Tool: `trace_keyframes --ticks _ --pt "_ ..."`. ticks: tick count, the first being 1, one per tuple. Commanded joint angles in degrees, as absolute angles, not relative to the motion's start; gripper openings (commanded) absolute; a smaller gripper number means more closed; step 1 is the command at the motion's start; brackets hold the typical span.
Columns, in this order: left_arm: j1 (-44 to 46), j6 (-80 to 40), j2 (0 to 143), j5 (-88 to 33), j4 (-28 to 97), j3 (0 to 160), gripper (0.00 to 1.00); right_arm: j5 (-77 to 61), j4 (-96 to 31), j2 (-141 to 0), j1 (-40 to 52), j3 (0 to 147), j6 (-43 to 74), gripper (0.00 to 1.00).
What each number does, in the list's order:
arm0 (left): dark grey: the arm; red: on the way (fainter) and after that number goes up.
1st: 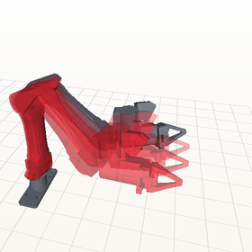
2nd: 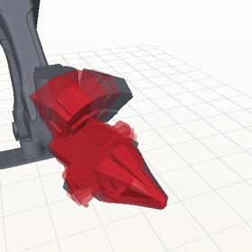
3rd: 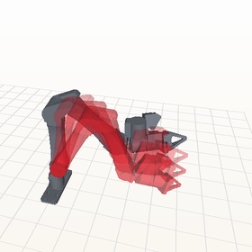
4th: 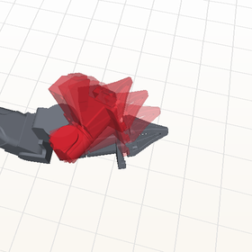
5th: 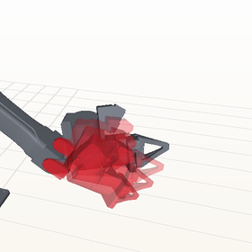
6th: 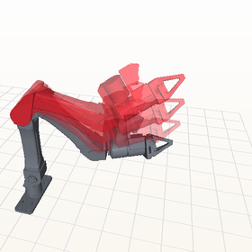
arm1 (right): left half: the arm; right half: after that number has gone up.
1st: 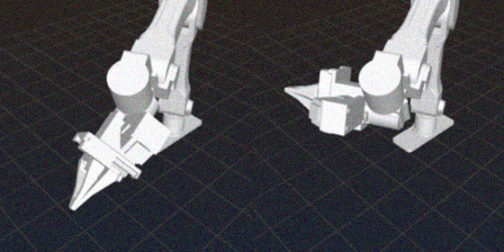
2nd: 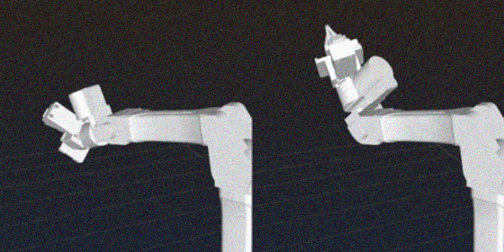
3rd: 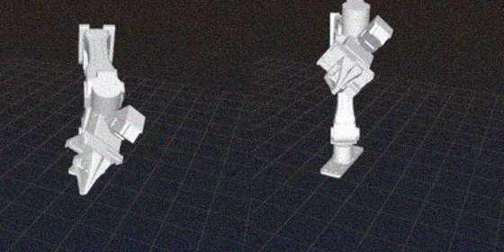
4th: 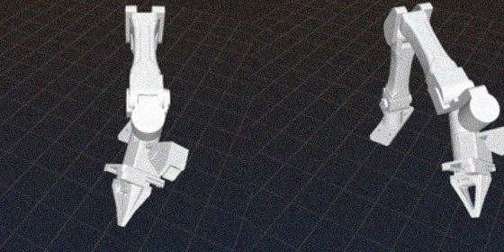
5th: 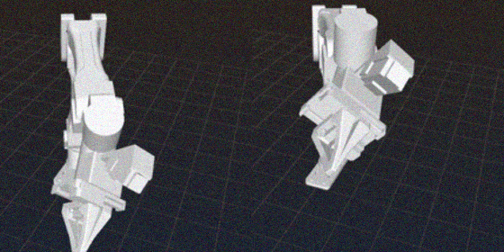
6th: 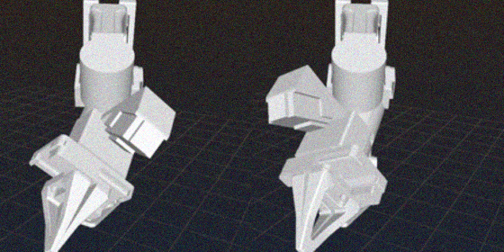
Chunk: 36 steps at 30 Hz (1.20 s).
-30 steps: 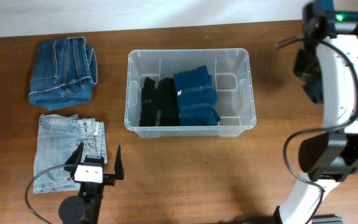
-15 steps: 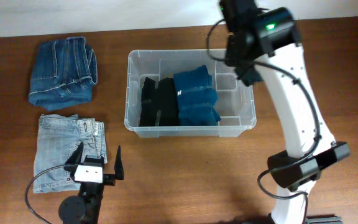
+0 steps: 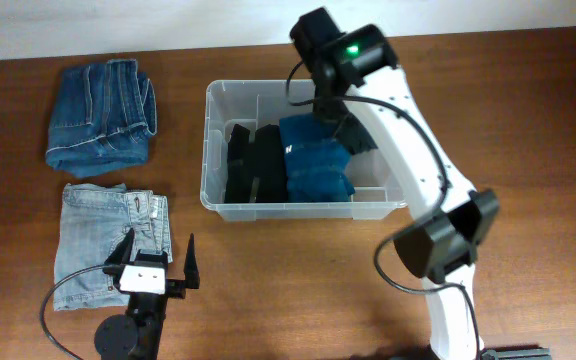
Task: Pack container
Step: 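Lower the black garment into the bin's right side and press it down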
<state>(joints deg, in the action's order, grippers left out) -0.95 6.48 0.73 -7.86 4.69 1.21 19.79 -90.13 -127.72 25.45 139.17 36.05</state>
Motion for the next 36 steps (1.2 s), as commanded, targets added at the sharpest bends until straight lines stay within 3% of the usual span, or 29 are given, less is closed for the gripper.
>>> trace_keyframes --ticks 1,30,36 --pt "-1.3 7.4 0.4 -7.6 4.8 1.0 0.99 19.5 -90.6 -130.6 25.5 139.6 36.7 0.04" --pt "-1.3 7.4 0.4 -7.6 4.8 1.0 0.99 18.2 -87.5 -132.9 25.4 126.1 42.5 0.04" --pt "-1.3 7.4 0.4 -7.6 4.8 1.0 0.99 18.2 -86.7 -132.9 25.4 125.3 42.5 0.32"
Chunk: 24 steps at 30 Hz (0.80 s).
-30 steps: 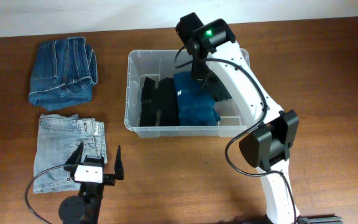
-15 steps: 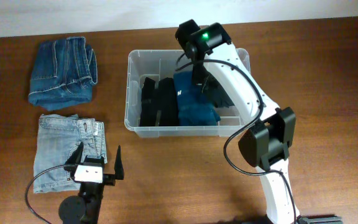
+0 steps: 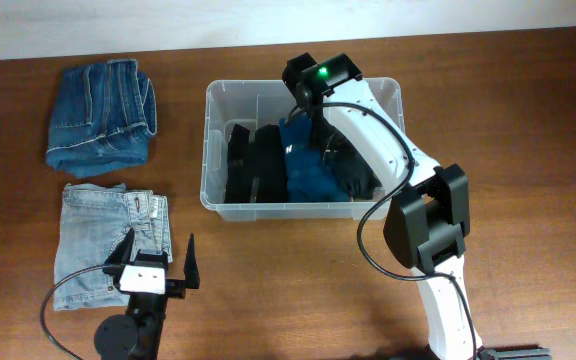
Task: Pack container
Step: 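Lower the black garment into the bin's right side and press it down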
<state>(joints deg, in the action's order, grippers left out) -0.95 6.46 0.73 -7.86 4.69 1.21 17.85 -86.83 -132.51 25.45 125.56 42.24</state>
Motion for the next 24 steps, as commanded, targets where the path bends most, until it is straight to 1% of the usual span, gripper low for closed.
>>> trace_keyframes --ticks 1,3,7,11,13,14,15,17,20,24 --pt "-1.3 7.4 0.4 -7.6 4.8 1.0 0.99 18.6 -86.7 -132.9 25.4 125.3 42.4 0.34" --pt "-1.3 7.4 0.4 -7.6 4.8 1.0 1.00 18.7 -86.7 -132.9 25.4 125.3 42.3 0.36" --pt "-1.3 7.4 0.4 -7.6 4.8 1.0 0.99 19.3 -87.0 -132.7 25.4 126.3 41.8 0.37" --pt "-1.3 7.4 0.4 -7.6 4.8 1.0 0.99 19.5 -88.8 -132.7 25.4 130.3 41.8 0.36" --pt "-1.3 7.4 0.4 -7.6 4.8 1.0 0.99 19.4 -89.1 -132.7 25.4 131.8 41.3 0.29" --pt "-1.3 7.4 0.4 -7.6 4.8 1.0 0.99 19.0 -89.1 -132.7 25.4 131.8 40.7 0.27" --pt "-1.3 7.4 0.4 -7.6 4.8 1.0 0.99 18.3 -89.1 -132.7 25.4 131.8 40.5 0.20" --pt "-1.3 7.4 0.4 -7.6 4.8 1.0 0.99 17.6 -89.0 -132.9 25.5 131.4 40.5 0.11" --pt "-1.3 7.4 0.4 -7.6 4.8 1.0 0.99 17.3 -88.8 -132.9 25.5 131.0 40.5 0.07" --pt "-1.3 7.4 0.4 -7.6 4.8 1.0 0.99 17.3 -87.3 -132.9 25.4 128.5 40.5 0.07"
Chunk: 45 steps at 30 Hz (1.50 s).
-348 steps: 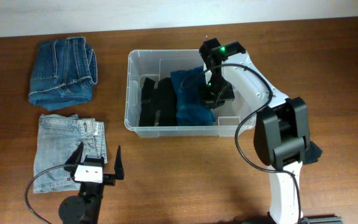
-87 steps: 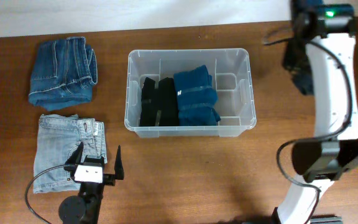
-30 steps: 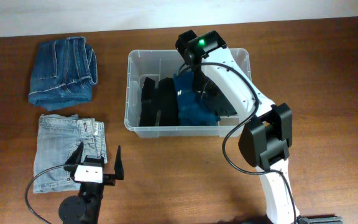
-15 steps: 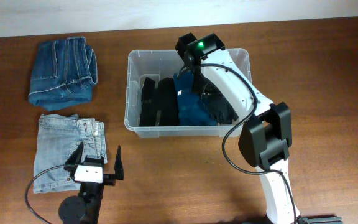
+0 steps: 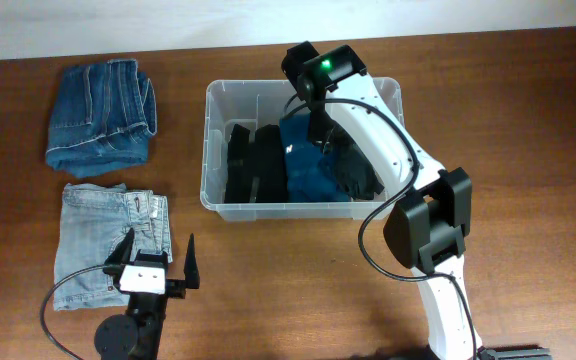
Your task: Pack container
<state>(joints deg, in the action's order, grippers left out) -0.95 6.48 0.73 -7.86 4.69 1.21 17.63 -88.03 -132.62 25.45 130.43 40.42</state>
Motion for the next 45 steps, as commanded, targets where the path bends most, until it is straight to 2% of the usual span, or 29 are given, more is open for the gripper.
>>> trace_keyframes --ticks 1,11,16,21,25,29,30,31,35,37,45 --pt "-1.3 7.4 0.4 -7.6 4.8 1.0 0.99 17.2 -86.7 -132.9 25.4 127.4 40.5 0.07" --pt "-1.3 7.4 0.4 -7.6 4.8 1.0 0.99 11.8 -78.7 -132.9 25.5 115.0 40.5 0.08" --pt "-1.3 7.4 0.4 -7.6 4.8 1.0 0.99 12.5 -79.7 -132.1 25.4 116.5 40.5 0.08" --pt "-1.3 7.4 0.4 -7.6 4.8 1.0 0.99 14.3 -84.1 -129.5 25.4 125.6 38.9 0.09" --pt "-1.3 7.4 0.4 -7.6 4.8 1.0 0.99 14.4 -90.2 -126.8 25.4 139.6 36.4 0.20" --pt "-1.3 7.4 0.4 -7.6 4.8 1.0 1.00 18.6 -97.4 -125.8 24.6 152.9 32.0 0.56" --pt "-1.3 7.4 0.4 -7.6 4.8 1.0 1.00 17.7 -97.3 -124.9 24.2 154.4 28.7 0.79" --pt "-1.3 7.4 0.4 -7.6 4.8 1.0 0.99 17.8 -97.4 -124.0 23.9 155.2 28.3 0.84" --pt "-1.3 7.4 0.4 -7.6 4.8 1.0 0.99 17.7 -97.3 -118.1 22.1 155.7 27.7 0.86" --pt "-1.3 7.4 0.4 -7.6 4.8 1.0 1.00 17.3 -97.4 -114.8 20.9 155.5 24.6 0.99" --pt "-1.3 7.4 0.4 -7.6 4.8 1.0 0.99 16.4 -97.3 -96.1 14.0 144.3 21.3 0.98"
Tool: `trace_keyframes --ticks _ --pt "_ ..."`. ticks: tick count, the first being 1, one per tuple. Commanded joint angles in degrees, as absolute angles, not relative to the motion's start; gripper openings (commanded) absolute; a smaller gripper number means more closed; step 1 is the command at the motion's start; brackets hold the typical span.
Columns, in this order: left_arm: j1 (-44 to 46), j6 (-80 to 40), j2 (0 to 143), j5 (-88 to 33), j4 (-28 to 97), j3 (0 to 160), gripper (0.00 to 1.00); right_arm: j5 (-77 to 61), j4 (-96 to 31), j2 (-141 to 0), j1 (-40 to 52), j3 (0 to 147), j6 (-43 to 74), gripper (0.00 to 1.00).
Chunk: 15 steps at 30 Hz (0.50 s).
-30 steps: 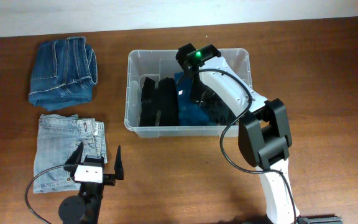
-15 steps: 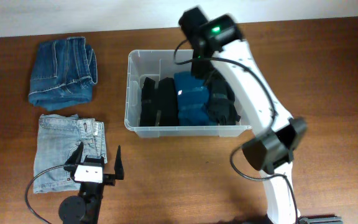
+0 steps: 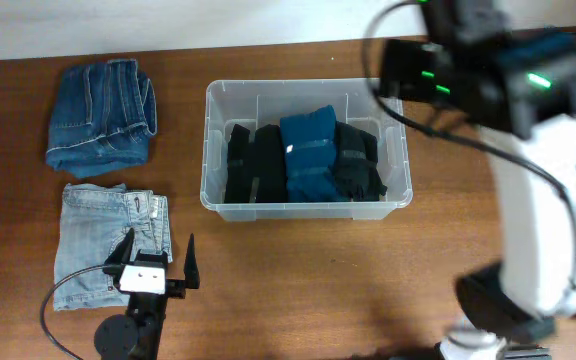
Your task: Pack container
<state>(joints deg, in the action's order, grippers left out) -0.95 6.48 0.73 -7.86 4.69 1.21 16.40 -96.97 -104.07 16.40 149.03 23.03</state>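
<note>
A clear plastic container [image 3: 206,150] stands at the table's middle. Packed side by side in it are black folded garments [image 3: 253,162], a dark blue folded garment [image 3: 311,155] and another black one [image 3: 356,162]. My right arm [image 3: 468,75] is raised high over the container's right end, blurred and close to the camera; its fingers cannot be made out. At the near left my left gripper [image 3: 160,255] rests open beside the light jeans, holding nothing.
Folded dark blue jeans [image 3: 103,115] lie at the far left of the table. Folded light blue jeans [image 3: 103,235] lie in front of them, just left of the left gripper. The right arm's base stands at the near right.
My right arm has come up out of the container and now stands high above its right end. The blue and right-hand black garments lie neatly in the container. The left arm has not moved.
At first my right arm reached into the container's right part, over the blue garment. Then it was lower among the blue and black garments, and stayed there a moment later. Now it is lifted clear and the garments stand packed in a row.
</note>
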Motion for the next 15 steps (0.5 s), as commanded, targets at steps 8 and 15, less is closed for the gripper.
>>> trace_keyframes --ticks 8,15 --pt "-1.3 7.4 0.4 -7.6 4.8 1.0 0.99 16.1 -97.3 -74.0 9.7 122.9 21.4 0.99" --pt "-1.3 7.4 0.4 -7.6 4.8 1.0 0.99 12.4 -97.3 -63.5 9.7 113.8 21.4 0.98"
